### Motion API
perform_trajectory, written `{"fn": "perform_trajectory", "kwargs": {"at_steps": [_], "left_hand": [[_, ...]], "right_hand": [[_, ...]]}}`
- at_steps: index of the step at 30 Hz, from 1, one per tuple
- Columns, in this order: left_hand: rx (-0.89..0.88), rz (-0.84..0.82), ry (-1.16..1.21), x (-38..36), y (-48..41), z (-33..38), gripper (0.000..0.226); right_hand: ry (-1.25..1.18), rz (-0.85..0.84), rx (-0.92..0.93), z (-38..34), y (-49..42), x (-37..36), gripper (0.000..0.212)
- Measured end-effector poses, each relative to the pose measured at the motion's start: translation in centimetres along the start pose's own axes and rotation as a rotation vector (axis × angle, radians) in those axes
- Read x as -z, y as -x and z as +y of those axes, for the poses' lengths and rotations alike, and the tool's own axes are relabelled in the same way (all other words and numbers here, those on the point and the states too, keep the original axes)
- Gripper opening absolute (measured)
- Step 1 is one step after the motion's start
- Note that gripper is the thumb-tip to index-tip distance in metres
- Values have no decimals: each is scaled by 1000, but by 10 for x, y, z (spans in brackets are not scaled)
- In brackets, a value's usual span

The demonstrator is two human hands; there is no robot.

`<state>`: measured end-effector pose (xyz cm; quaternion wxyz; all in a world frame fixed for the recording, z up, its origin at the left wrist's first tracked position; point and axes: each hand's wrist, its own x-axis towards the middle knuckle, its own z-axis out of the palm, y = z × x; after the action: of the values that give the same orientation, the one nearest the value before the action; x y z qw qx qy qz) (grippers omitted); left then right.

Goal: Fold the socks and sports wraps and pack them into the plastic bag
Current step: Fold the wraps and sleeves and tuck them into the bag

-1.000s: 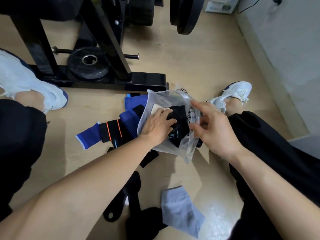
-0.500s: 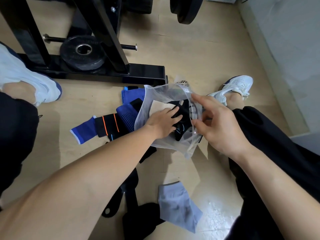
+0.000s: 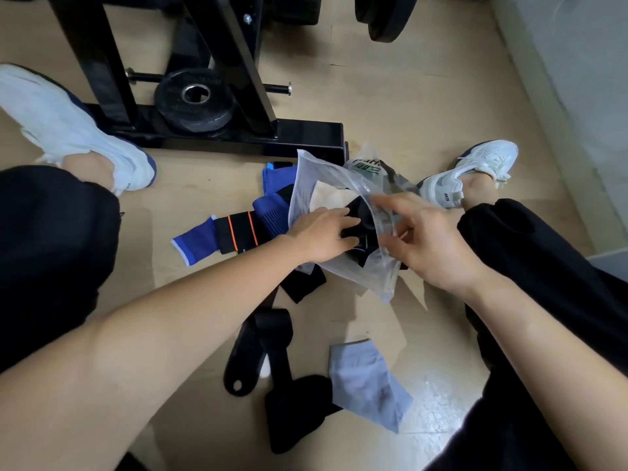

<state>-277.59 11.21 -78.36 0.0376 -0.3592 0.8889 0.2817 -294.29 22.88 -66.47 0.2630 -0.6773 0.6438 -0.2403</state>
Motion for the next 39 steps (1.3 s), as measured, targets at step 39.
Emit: {"fn": "perform_trajectory", "kwargs": {"at_steps": [39], "left_hand": [[430, 175, 933, 38, 207, 7, 8]], "right_hand": [[25, -404, 54, -54, 50, -94, 99]]}}
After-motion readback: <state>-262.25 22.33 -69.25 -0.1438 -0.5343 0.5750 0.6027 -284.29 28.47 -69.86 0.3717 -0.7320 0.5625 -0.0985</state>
